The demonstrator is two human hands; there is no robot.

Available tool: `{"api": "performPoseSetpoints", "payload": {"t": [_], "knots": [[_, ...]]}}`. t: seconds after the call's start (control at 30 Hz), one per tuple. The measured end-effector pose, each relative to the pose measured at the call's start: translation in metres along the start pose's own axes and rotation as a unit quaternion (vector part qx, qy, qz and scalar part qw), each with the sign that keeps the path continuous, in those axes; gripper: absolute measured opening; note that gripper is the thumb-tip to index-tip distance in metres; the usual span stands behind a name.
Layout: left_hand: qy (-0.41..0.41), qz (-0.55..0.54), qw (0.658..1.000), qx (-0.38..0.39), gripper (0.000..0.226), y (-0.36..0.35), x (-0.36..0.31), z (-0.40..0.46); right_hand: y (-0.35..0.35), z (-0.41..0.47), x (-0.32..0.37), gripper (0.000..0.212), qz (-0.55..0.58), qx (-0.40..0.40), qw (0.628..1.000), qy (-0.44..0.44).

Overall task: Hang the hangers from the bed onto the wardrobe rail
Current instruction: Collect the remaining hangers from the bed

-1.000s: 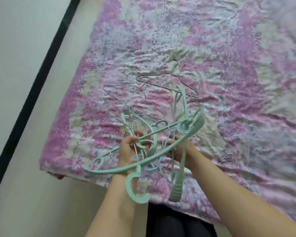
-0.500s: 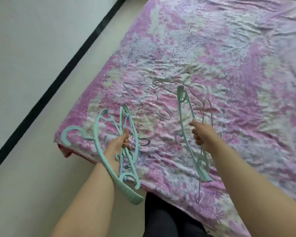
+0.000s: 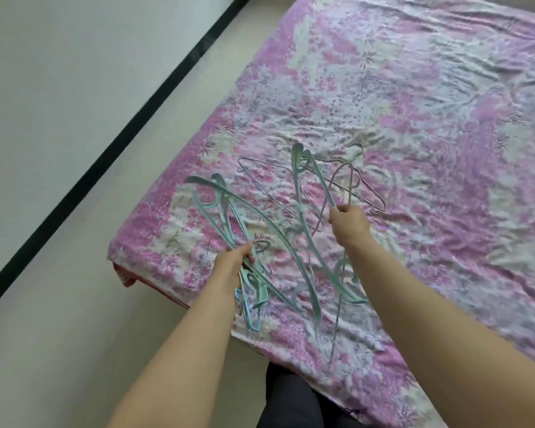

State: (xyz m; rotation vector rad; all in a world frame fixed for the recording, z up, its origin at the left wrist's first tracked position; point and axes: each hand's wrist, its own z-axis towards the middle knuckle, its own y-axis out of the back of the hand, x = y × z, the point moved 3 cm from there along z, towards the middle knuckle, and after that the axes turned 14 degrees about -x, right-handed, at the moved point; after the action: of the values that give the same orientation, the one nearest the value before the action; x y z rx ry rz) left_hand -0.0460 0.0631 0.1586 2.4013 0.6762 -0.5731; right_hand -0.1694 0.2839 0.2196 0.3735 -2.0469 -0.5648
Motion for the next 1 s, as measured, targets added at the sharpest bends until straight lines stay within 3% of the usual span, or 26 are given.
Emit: {"api": "performPoseSetpoints", "payload": {"t": [0.1, 0.2, 0.3, 0.37, 0.47, 0.63, 0.7, 0.77, 0.9, 0.93, 1.0], "knots": [[0.008, 0.017, 1.0, 0.013, 0.06, 0.005, -0.01, 0.014, -0.011, 0.009, 0.013, 0.01, -0.045, 0.026, 0.998, 0.042], [0.019, 0.012, 0.999, 0.024, 0.062, 0.003, -0.018, 0.017, -0.037, 0.012, 0.02, 0.004, -0.073, 0.103, 0.99, 0.058], [0.057, -0.106, 0.987, 0.11, 0.067, -0.021, -0.023, 0.012, -0.075, 0.005, 0.028, 0.014, -0.118, 0.2, 0.967, 0.104], [0.088, -0.203, 0.963, 0.156, 0.057, -0.042, -0.029, 0.002, -0.103, -0.007, 0.033, 0.013, -0.158, 0.236, 0.945, 0.161], [0.118, -0.268, 0.939, 0.183, 0.049, -0.066, -0.032, 0.005, -0.132, -0.012, 0.036, 0.008, -0.217, 0.229, 0.923, 0.222], [0.159, -0.278, 0.94, 0.114, 0.039, -0.069, -0.045, 0.048, -0.157, 0.012, 0.029, 0.024, -0.213, 0.341, 0.878, 0.259], [0.144, -0.279, 0.943, 0.111, 0.04, -0.074, -0.052, 0.058, -0.16, 0.026, 0.027, 0.026, -0.168, 0.289, 0.908, 0.253], [0.13, -0.262, 0.95, 0.111, 0.038, -0.085, -0.06, 0.067, -0.16, 0.047, 0.024, 0.036, -0.111, 0.174, 0.951, 0.229], [0.149, -0.256, 0.953, 0.069, 0.026, -0.111, -0.077, 0.081, -0.15, 0.111, 0.012, 0.025, 0.045, -0.037, 0.994, 0.093], [0.15, -0.256, 0.953, 0.051, 0.025, -0.117, -0.079, 0.086, -0.147, 0.134, 0.008, 0.021, 0.055, -0.055, 0.996, 0.048], [0.143, -0.237, 0.96, 0.036, 0.029, -0.127, -0.084, 0.091, -0.147, 0.183, -0.009, 0.039, -0.002, -0.035, 0.999, -0.021]]}}
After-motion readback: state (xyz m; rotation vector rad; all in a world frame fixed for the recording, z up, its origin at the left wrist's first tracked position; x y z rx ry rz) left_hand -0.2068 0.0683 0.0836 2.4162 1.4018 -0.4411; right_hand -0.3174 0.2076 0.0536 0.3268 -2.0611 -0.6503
